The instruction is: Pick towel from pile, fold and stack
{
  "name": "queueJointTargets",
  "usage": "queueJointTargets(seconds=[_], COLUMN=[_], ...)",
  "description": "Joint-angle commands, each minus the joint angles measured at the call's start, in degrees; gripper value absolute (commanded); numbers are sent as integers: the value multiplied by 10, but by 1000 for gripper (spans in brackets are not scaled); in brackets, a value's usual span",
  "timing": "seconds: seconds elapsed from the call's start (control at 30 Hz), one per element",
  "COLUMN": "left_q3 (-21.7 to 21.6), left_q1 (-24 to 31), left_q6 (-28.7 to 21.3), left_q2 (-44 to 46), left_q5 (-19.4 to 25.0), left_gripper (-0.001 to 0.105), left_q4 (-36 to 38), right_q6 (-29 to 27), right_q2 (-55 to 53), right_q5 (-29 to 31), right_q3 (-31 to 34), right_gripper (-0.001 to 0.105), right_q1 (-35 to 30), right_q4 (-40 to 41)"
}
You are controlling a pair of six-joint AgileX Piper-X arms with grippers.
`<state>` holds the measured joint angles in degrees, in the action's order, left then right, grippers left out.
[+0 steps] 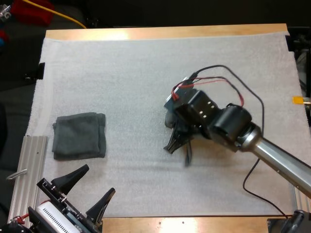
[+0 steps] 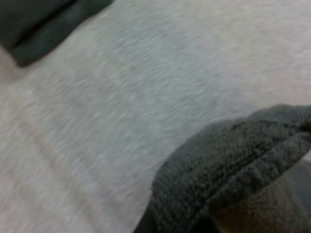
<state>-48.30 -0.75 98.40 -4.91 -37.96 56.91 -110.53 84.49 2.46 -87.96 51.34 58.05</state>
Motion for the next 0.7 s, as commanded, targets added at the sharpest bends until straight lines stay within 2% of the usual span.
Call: queueJointTargets(seconds=[0.0, 0.13, 0.23, 0.27, 0.4, 0.47, 0.67], left_q3=[-3, -3, -3, -3, -3, -3, -3], left_q1=[-2, -2, -2, -2, -2, -2, -2], left_q6=[6, 7, 7, 7, 7, 7, 7], left_q2=[-1, -1, -1, -1, -1, -1, -1], left_q5=[-4, -4, -4, -4, -4, -4, -4], left_gripper=[69, 69, 69, 69, 69, 69, 69], left_q4=[-7, -7, -7, -7, -7, -7, -7], right_q6=[-6, -3, 2, 8, 11, 18, 57], right_q2=[4, 13, 13, 12, 8, 5, -28], right_q5=[4, 4, 1, -3, -64, -81, -69], right_q3=[-5, -5, -5, -5, -5, -7, -7], right_gripper=[1, 6, 25, 36, 69, 73, 73], right_q1=[7, 29, 41, 44, 50, 57, 70], right_q4=[9, 8, 2, -1, -4, -4, 15])
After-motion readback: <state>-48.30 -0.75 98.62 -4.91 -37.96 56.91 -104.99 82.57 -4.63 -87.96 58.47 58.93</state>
